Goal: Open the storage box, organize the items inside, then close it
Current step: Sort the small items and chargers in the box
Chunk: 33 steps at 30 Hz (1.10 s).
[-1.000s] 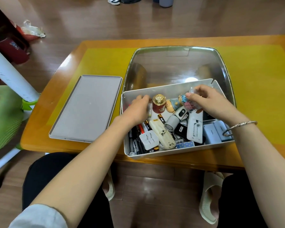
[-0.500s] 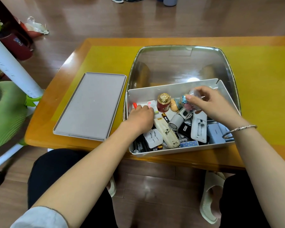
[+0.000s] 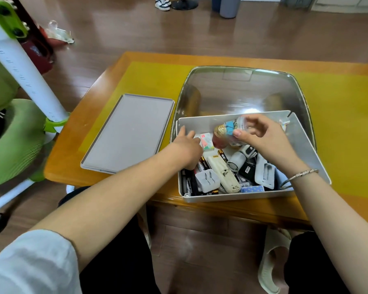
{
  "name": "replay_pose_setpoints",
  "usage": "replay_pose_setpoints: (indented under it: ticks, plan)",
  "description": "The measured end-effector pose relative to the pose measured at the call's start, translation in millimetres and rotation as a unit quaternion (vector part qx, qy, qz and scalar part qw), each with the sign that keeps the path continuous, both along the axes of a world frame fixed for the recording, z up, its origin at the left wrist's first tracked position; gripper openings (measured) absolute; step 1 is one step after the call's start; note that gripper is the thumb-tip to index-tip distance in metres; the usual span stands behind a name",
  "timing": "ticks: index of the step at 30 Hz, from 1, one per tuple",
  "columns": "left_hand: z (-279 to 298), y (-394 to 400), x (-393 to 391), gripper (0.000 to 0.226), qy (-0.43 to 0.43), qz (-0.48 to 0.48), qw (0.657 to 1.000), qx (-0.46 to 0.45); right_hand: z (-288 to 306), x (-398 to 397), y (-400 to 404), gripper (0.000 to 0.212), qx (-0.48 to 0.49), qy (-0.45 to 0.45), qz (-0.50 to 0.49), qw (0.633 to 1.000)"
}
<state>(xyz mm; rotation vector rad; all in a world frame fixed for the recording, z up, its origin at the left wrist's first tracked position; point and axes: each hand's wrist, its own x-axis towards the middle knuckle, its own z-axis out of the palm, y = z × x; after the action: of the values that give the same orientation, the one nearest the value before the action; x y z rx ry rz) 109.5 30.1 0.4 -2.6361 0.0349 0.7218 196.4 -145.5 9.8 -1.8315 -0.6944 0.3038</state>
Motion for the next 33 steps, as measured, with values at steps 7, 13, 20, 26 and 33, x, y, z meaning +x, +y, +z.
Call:
replay_pose_setpoints:
  ticks: [7, 13, 20, 26, 33]
  plan:
    - [8.6, 1.6, -10.3, 0.040, 0.009, 0.042, 0.997, -0.059, 6.0, 0.3, 35.6, 0.060, -0.070, -0.058, 0.029, 0.995]
    - [21.9, -6.8, -26.9, 0.047, -0.061, 0.042, 0.996, -0.042, 13.5, -0.3, 78.4, 0.062, -0.210, -0.195, 0.118, 0.951]
    - [22.7, -4.1, -52.3, 0.046, -0.128, 0.035, 0.990, -0.041, -10.3, 0.4, 102.3, 0.051, -0.336, -0.259, 0.193, 0.885]
    - [17.0, 6.6, -57.6, 0.052, -0.164, 0.034, 0.980, -0.105, -23.8, -0.1, 101.5, 0.027, -0.348, -0.347, 0.199, 0.848]
    - [15.9, 28.5, -53.2, 0.058, -0.145, 0.101, 0.970, -0.164, -20.8, -1.4, 100.2, 0.015, -0.391, -0.444, 0.157, 0.791]
